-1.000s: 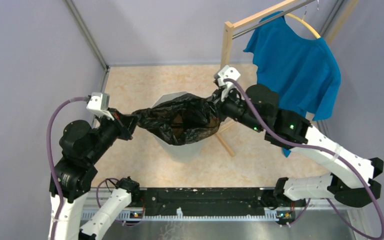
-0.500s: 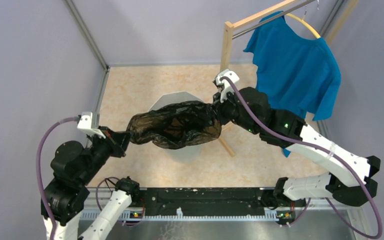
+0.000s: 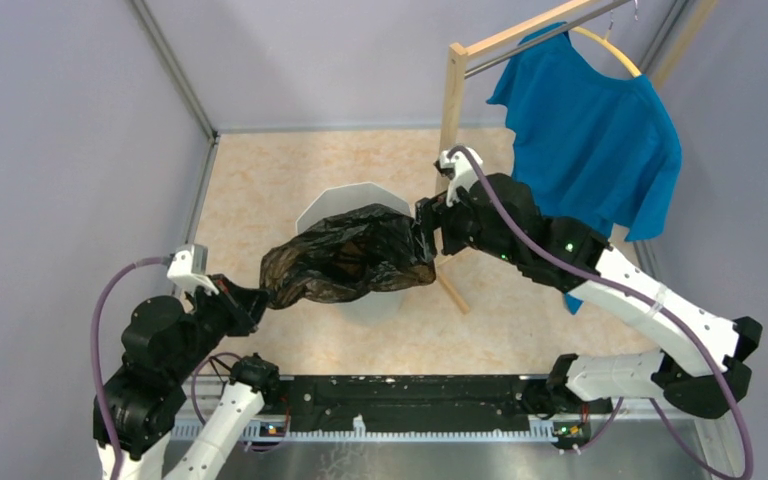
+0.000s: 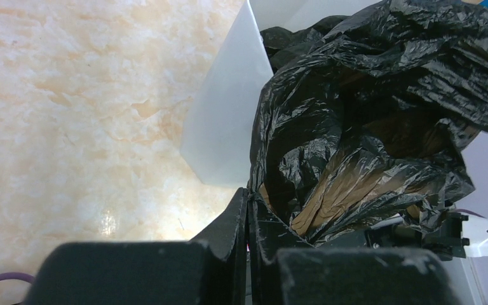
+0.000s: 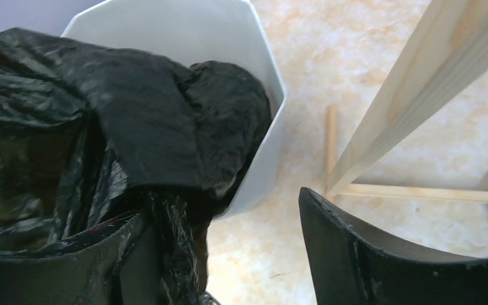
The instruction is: Put the trash bags into the trash bin
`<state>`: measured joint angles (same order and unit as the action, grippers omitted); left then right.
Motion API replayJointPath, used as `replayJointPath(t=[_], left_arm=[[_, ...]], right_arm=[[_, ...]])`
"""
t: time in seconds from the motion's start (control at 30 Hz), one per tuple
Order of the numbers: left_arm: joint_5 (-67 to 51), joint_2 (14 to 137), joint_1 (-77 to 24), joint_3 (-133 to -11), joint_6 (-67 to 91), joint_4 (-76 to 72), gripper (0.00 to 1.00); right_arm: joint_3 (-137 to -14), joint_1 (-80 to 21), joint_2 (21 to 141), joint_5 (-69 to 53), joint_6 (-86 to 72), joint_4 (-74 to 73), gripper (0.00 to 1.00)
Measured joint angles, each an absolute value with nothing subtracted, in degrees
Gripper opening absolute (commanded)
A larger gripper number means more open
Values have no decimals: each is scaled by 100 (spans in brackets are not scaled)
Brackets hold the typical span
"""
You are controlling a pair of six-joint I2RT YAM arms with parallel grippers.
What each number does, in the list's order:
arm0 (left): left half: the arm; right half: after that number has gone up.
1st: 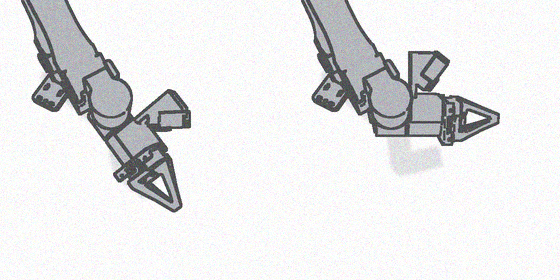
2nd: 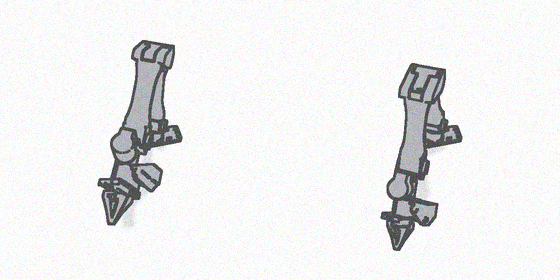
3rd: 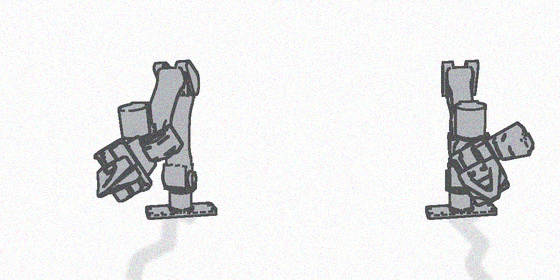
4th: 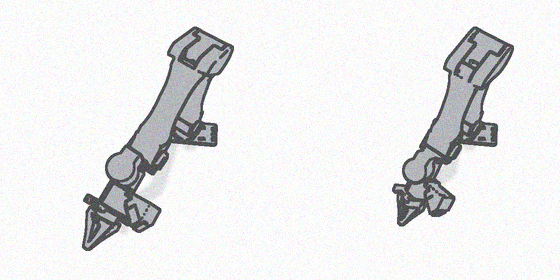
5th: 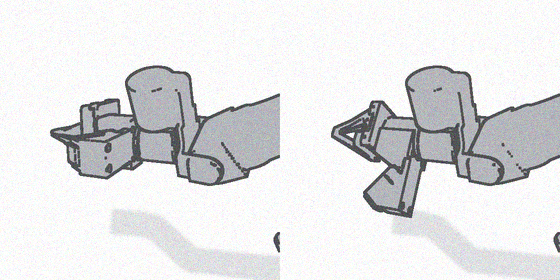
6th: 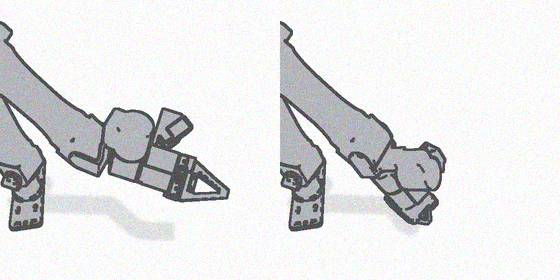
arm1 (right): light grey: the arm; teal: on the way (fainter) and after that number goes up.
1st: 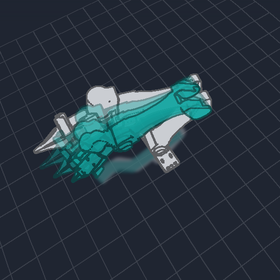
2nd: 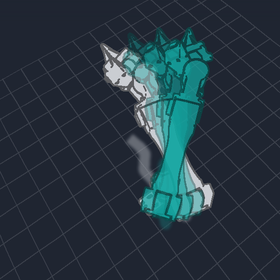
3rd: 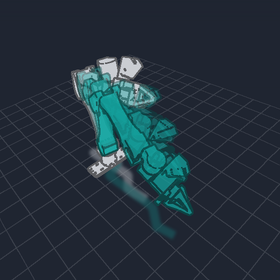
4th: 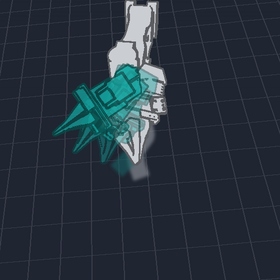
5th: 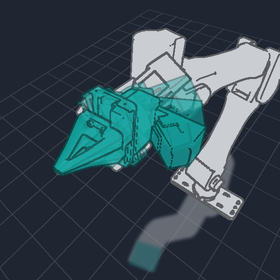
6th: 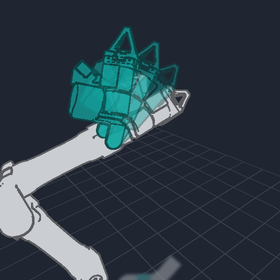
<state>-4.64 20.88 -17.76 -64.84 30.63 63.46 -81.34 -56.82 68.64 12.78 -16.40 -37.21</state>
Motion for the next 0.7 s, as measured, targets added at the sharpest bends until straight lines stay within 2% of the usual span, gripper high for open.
replayJointPath(t=[0.17,0.3,0.4,0.5,0.7], left_arm=[[-510,2112,-1776,-6549,3142,6305,6],[-506,2128,-1778,-6560,3164,6300,5],[-506,2128,-1778,-6589,3164,6300,5],[-510,2128,-1778,-6608,3179,6298,5],[-537,2123,-1778,-6587,3267,6261,5]], right_arm=[[-7922,-5682,6333,777,-2272,-3857,85],[-7507,-5682,5592,563,-2871,-3787,87],[-7050,-5682,5155,423,-3315,-3592,85],[-6473,-5682,4921,99,-3691,-3199,78],[-5164,-5682,4864,-624,-4442,-1813,70]])
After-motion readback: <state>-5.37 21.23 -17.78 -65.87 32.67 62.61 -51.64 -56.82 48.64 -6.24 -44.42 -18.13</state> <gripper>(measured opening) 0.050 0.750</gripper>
